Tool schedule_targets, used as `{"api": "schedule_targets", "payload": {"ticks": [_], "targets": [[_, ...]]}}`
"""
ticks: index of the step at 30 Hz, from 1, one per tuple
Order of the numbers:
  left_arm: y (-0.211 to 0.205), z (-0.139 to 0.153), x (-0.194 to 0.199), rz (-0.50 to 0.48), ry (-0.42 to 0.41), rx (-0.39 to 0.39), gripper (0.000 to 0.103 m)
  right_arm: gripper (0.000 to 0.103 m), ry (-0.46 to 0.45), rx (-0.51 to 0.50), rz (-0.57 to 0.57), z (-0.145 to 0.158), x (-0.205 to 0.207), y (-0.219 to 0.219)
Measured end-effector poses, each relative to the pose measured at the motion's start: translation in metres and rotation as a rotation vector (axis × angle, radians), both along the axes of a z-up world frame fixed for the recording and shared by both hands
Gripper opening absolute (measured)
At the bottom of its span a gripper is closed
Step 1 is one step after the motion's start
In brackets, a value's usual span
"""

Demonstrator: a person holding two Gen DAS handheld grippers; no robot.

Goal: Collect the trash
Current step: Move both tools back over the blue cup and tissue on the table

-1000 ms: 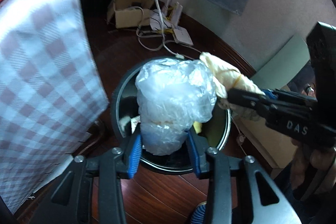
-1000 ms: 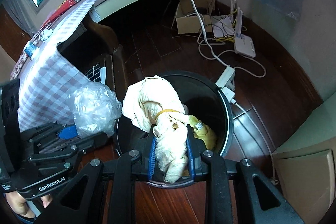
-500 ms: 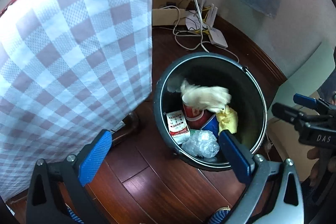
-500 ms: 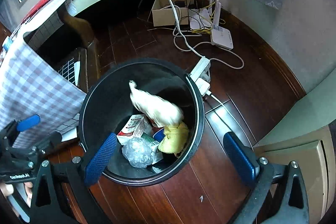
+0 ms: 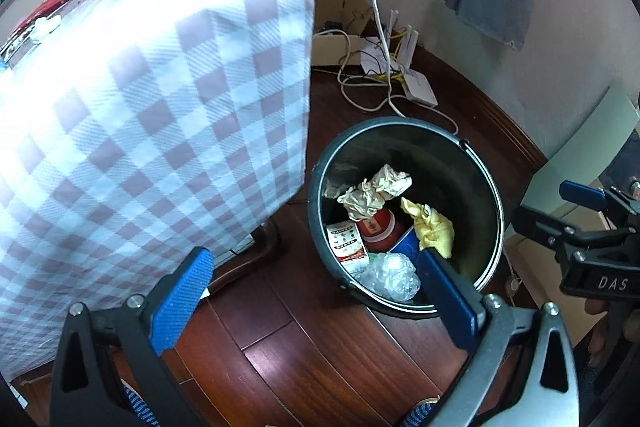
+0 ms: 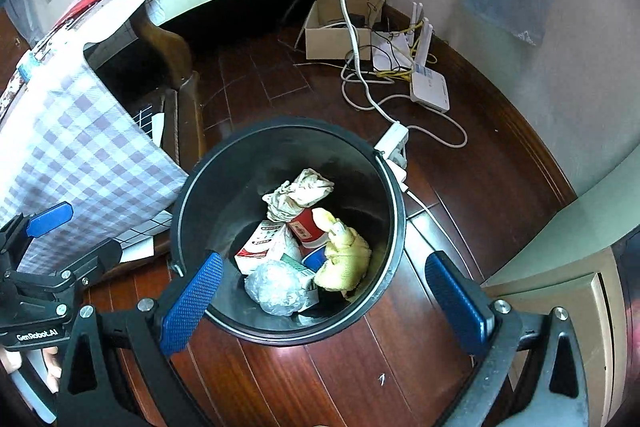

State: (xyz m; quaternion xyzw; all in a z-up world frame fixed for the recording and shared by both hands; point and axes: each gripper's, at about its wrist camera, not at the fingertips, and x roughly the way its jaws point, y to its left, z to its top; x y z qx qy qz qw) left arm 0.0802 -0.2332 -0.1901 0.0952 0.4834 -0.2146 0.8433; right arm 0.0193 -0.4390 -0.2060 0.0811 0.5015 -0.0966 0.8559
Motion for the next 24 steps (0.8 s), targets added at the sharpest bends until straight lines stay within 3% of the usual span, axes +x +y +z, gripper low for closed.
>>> {"api": "schedule_targets", "payload": {"ticks": [24], "targets": [[0.045, 0.065, -0.012, 0.072, -0.118, -0.053, 0.102, 0.102, -0.116, -0.092, 0.077, 0.06, -0.004, 0.051]]}}
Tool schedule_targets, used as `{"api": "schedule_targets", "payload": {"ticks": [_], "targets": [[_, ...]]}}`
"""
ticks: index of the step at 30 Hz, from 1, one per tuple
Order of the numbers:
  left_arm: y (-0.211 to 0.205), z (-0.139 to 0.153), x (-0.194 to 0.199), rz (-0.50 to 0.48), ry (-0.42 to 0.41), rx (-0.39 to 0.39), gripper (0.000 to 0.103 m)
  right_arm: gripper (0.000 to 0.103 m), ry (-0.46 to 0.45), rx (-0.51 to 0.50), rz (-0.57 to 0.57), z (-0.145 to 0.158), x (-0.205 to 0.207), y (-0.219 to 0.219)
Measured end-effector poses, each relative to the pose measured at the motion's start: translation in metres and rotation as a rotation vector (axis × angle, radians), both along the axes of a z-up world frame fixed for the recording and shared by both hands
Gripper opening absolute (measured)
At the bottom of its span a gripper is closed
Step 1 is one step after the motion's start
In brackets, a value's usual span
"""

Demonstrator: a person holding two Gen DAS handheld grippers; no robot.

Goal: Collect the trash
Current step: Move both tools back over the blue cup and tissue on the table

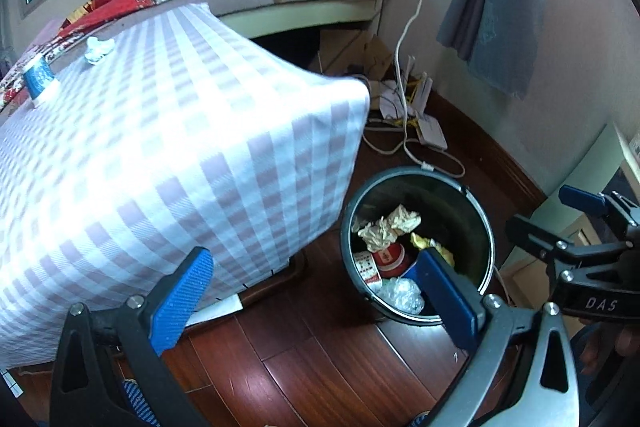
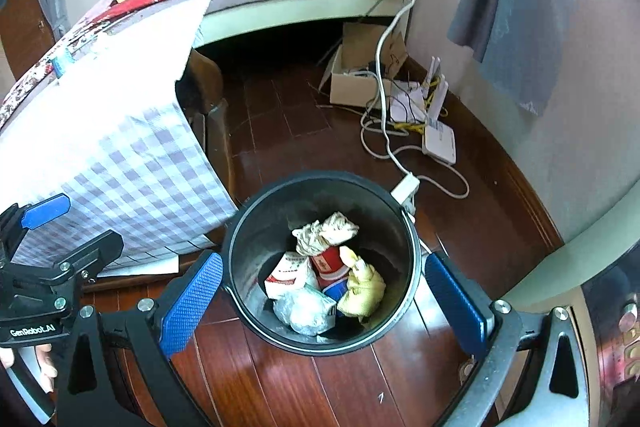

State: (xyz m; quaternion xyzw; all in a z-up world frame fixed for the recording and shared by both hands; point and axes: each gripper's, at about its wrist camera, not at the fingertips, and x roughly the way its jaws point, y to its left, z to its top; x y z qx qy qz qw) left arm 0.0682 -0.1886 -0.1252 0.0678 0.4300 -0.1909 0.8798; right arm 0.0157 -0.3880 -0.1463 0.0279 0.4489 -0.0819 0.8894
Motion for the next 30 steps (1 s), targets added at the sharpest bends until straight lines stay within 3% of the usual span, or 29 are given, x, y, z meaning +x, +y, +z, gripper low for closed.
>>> {"api": "schedule_targets", "payload": {"ticks": [15, 30], "targets": [[0.038, 0.036, 0.008, 0.084, -0.091, -0.039, 0.102, 0.102, -0.094, -0.022, 0.05, 0.041, 0.013, 0.03], [0.125, 0.066, 0.051, 0.26, -0.18, -0.015, 0.102, 0.102, -0.171, -0.01, 0.181, 0.077, 0.07, 0.097]]}}
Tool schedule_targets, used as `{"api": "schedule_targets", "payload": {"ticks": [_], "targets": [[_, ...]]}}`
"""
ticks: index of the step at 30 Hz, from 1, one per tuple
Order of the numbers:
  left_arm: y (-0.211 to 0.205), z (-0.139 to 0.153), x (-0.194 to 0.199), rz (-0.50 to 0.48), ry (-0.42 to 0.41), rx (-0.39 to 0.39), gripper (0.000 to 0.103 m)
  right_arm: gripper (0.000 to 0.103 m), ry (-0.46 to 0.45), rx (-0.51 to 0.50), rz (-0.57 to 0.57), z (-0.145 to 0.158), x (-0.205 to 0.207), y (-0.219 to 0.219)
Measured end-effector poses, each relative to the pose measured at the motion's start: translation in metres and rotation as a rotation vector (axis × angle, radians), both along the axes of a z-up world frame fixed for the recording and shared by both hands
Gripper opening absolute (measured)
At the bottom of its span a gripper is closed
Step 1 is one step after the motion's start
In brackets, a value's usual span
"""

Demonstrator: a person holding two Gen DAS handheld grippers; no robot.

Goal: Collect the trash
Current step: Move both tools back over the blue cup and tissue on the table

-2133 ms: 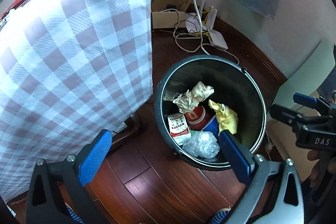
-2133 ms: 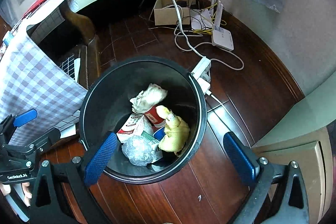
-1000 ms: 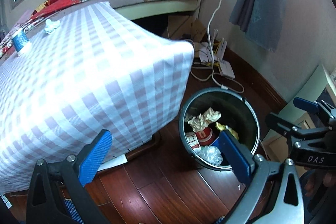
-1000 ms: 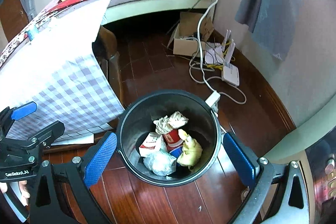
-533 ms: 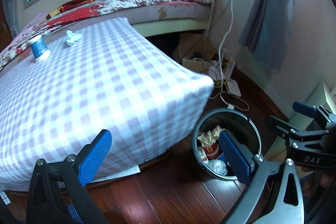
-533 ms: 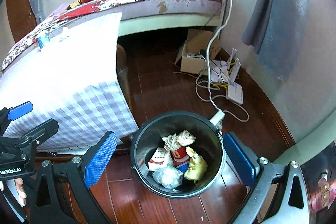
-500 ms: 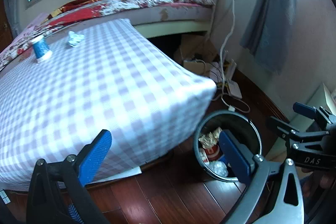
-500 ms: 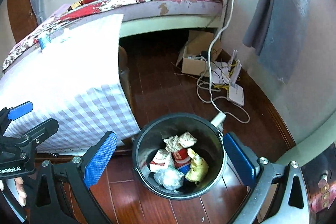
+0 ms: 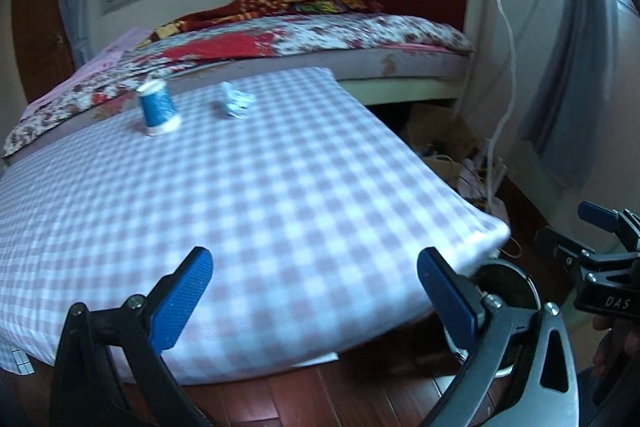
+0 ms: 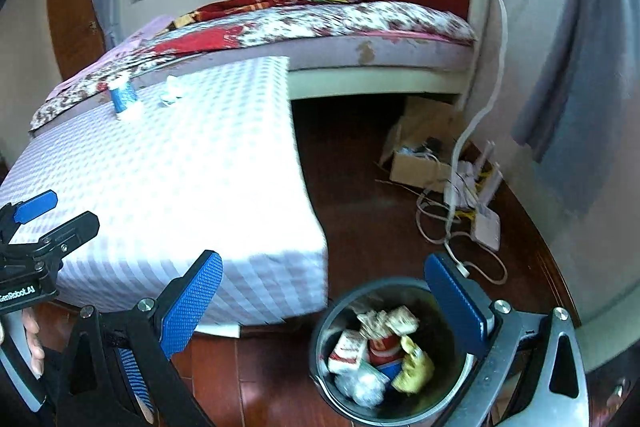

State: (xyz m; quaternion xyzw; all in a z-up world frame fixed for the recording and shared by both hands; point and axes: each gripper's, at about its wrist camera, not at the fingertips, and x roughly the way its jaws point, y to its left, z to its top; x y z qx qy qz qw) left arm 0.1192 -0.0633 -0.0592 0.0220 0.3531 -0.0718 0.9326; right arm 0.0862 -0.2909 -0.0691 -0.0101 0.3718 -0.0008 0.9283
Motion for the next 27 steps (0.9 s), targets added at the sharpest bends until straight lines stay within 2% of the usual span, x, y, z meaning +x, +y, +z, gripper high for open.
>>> {"api": "schedule_targets", "payload": {"ticks": [6, 15, 27], "targets": [[0.034, 0.006, 0.018, 0.064, -0.012, -0.002, 0.102, 0.102, -0.013, -0.009, 0.072, 0.008, 0.033, 0.039], [0.069, -0.003, 0.043, 0.118, -0.002, -0.005, 0.102, 0.102, -0.02, -0.025, 0.157, 0.009, 0.077, 0.088], [0.122, 0.0, 0.108, 0.202, 0.015, 0.023, 0.102, 0.102, -0.018, -0.026, 0.29, 0.014, 0.152, 0.151]]}}
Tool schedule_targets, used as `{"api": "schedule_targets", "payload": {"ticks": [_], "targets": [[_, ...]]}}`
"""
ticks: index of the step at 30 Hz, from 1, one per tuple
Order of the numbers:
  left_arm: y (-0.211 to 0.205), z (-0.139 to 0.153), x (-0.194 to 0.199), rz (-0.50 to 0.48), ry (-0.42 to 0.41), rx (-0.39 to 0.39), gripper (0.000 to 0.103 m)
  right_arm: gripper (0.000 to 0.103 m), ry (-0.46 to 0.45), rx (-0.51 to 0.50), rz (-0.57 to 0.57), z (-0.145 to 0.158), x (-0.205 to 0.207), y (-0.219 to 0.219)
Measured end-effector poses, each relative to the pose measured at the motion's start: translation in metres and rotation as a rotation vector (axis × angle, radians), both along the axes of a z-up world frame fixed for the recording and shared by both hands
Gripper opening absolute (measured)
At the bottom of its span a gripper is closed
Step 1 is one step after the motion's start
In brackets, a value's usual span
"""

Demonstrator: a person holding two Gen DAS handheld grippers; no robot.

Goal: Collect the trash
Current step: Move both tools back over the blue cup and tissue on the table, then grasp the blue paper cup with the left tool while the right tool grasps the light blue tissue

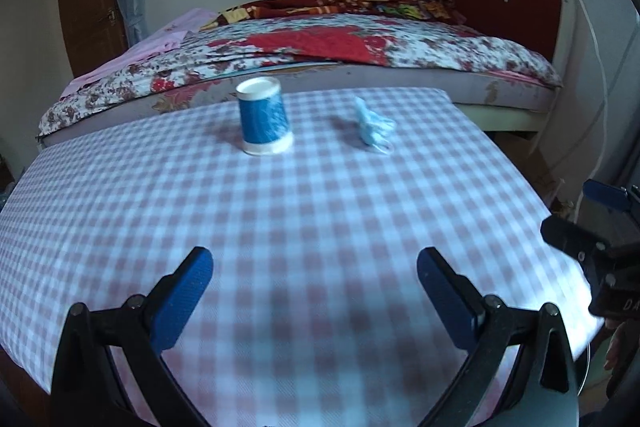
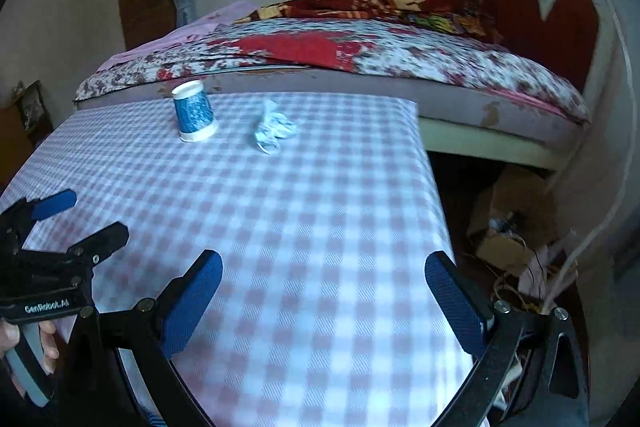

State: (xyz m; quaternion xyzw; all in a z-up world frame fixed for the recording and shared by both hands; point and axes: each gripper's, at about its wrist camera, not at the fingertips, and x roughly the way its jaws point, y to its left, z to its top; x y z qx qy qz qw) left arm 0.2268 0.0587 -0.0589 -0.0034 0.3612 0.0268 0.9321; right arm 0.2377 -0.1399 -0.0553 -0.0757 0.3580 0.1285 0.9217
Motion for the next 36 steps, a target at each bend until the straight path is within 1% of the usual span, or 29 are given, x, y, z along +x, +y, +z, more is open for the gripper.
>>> {"api": "schedule_targets", "payload": {"ticks": [5, 9, 10, 11, 13, 15, 17, 18, 19, 20, 21, 22, 23, 25, 27, 28, 29, 32, 34, 36], "targets": [[0.024, -0.003, 0.025, 0.041, -0.003, 0.0, 0.102, 0.102, 0.0, -0.046, 0.071, -0.003, 0.038, 0.03], [0.043, -0.01, 0.052, 0.061, 0.007, -0.014, 0.101, 0.102, 0.013, -0.03, 0.095, -0.007, 0.069, 0.044], [0.047, -0.012, 0.062, 0.06, 0.008, -0.013, 0.1, 0.102, 0.018, -0.019, 0.097, -0.009, 0.079, 0.048], [0.049, -0.012, 0.068, 0.059, 0.005, -0.009, 0.097, 0.102, 0.018, -0.012, 0.094, -0.01, 0.088, 0.052], [0.052, -0.015, 0.083, 0.057, -0.008, 0.001, 0.096, 0.102, 0.006, -0.006, 0.087, -0.013, 0.105, 0.059], [0.055, -0.017, 0.099, 0.058, -0.013, -0.009, 0.095, 0.102, 0.027, -0.021, 0.089, -0.018, 0.124, 0.066], [0.055, -0.021, 0.114, 0.054, -0.007, -0.037, 0.094, 0.102, 0.053, -0.049, 0.089, -0.024, 0.14, 0.076], [0.054, -0.023, 0.12, 0.052, -0.004, -0.038, 0.094, 0.102, 0.066, -0.04, 0.094, -0.027, 0.146, 0.079], [0.052, -0.026, 0.128, 0.053, -0.002, -0.028, 0.094, 0.1, 0.081, -0.025, 0.107, -0.03, 0.153, 0.082], [0.051, -0.029, 0.133, 0.051, 0.003, -0.021, 0.094, 0.093, 0.094, -0.018, 0.119, -0.033, 0.159, 0.086], [0.05, -0.032, 0.138, 0.048, 0.007, -0.016, 0.091, 0.089, 0.104, -0.027, 0.126, -0.038, 0.167, 0.092], [0.051, -0.034, 0.143, 0.047, 0.011, -0.013, 0.088, 0.08, 0.109, -0.032, 0.136, -0.041, 0.173, 0.096], [0.052, -0.035, 0.147, 0.045, 0.016, -0.009, 0.088, 0.076, 0.116, -0.03, 0.141, -0.043, 0.178, 0.097], [0.054, -0.036, 0.153, 0.044, 0.015, -0.007, 0.087, 0.075, 0.145, -0.025, 0.144, -0.051, 0.192, 0.1], [0.056, -0.037, 0.161, 0.038, 0.022, -0.003, 0.087, 0.067, 0.167, -0.015, 0.145, -0.057, 0.203, 0.1], [0.057, -0.038, 0.164, 0.036, 0.027, -0.005, 0.087, 0.059, 0.185, -0.01, 0.143, -0.061, 0.208, 0.1], [0.059, -0.039, 0.169, 0.035, 0.033, -0.013, 0.087, 0.055, 0.196, -0.014, 0.14, -0.063, 0.212, 0.1], [0.066, -0.041, 0.178, 0.037, 0.046, -0.053, 0.087, 0.054, 0.214, -0.01, 0.131, -0.066, 0.225, 0.097], [0.069, -0.042, 0.186, 0.035, 0.053, -0.062, 0.087, 0.051, 0.227, 0.013, 0.12, -0.065, 0.236, 0.096], [0.07, -0.044, 0.193, 0.03, 0.064, -0.057, 0.079, 0.05, 0.243, 0.03, 0.108, -0.064, 0.246, 0.096]]}}
